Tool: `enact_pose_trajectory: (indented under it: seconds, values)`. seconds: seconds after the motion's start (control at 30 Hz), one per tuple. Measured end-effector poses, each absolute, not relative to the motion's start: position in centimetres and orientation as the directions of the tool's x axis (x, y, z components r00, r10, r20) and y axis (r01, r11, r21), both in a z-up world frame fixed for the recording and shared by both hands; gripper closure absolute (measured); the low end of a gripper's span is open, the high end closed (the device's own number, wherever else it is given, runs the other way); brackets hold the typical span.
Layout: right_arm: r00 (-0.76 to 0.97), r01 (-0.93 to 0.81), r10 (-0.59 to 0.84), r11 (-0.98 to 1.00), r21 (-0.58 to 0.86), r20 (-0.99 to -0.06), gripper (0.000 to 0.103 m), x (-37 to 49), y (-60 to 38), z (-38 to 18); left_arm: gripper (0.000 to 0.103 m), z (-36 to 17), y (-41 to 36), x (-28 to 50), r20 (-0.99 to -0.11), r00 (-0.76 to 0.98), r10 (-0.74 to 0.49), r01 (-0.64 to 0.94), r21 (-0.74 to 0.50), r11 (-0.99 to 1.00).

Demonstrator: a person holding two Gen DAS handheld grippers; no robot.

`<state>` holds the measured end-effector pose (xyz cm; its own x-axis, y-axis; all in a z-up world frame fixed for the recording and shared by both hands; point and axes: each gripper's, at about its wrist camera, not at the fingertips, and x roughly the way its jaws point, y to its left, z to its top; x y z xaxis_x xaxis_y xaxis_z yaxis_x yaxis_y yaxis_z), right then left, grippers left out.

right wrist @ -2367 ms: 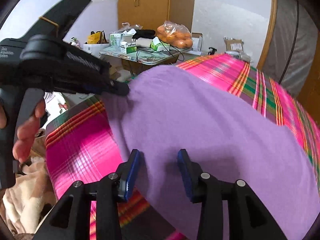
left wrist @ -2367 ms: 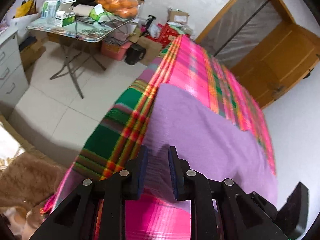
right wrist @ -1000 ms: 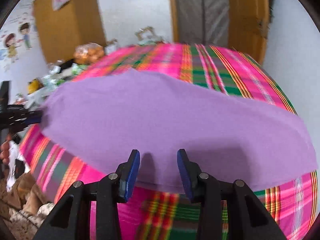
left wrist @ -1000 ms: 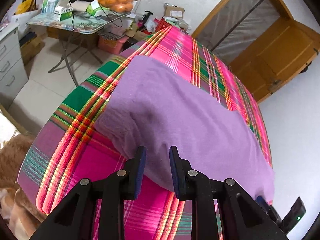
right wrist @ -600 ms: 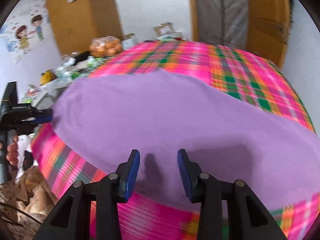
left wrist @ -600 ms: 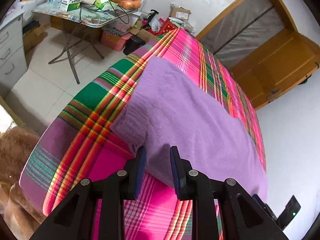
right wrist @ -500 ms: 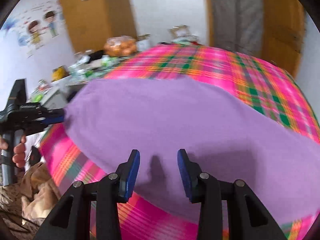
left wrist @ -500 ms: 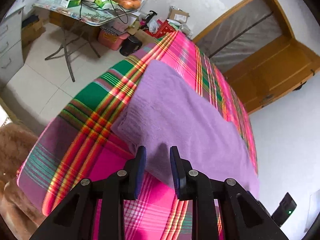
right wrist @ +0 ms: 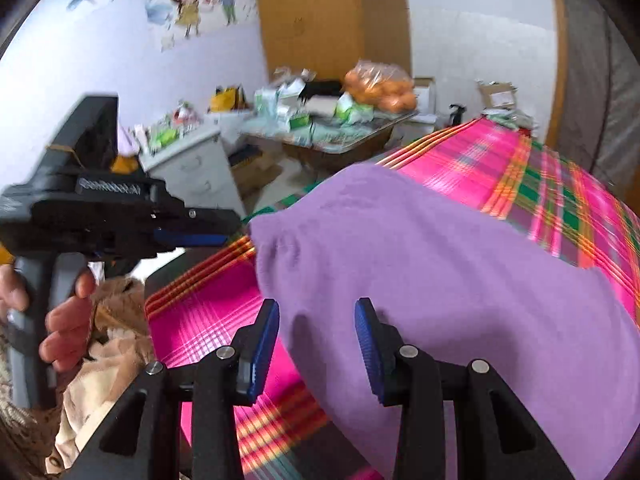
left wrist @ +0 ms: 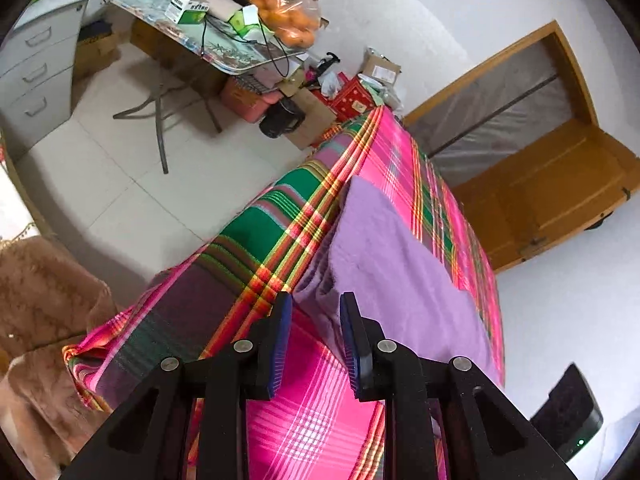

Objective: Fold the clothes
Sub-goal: 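Grasp the folded purple edge with the left gripper while the right gripper grasps beside it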

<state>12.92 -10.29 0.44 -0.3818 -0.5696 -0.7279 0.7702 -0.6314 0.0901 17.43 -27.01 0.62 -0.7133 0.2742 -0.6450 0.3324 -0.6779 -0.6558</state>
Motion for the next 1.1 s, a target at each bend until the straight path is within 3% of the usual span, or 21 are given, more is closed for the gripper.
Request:
enact_pose_trajectory:
  seconds: [0.03, 0.57, 0.73, 0.83, 1.1]
  values:
    - [-0.373, 0.779, -0.569, -0.621, 0.086, -0.733, 0.063, 12.9, -11.0, 0.2, 0.078, 0.5, -27.2, 17.5, -0.643, -0.713, 0.279, 0.333, -0.661, -0.673]
    - [-0.435, 0.796, -0.467, -0.599, -0.086, -0.77, 0.059, 11.6, -18.4, -1.9, 0.076, -0.6, -29.8, 18.1, -0.631, -0.717, 0.297, 0.374, -0.708, -0.599]
    - [-0.436, 0.778, -0.48, -0.626, -0.051, -0.761, 0.086, 10.9, -17.7, -1.6, 0.074, -0.8, -30.2, 17.4, -0.627, -0.711, 0.318, 0.377, -0.722, -0.581]
    - [-0.434, 0.768, -0.494, -0.64, -0.022, -0.753, 0.091, 10.6, -17.2, -1.4, 0.067, -1.1, -30.3, 16.7, -0.628, -0.702, 0.336, 0.384, -0.731, -0.564]
    - [-0.405, 0.763, -0.58, -0.64, 0.088, -0.706, 0.094, 10.1, -15.3, -0.5, 0.065, -0.7, -30.6, 14.0, -0.583, -0.698, 0.415, 0.345, -0.782, -0.519]
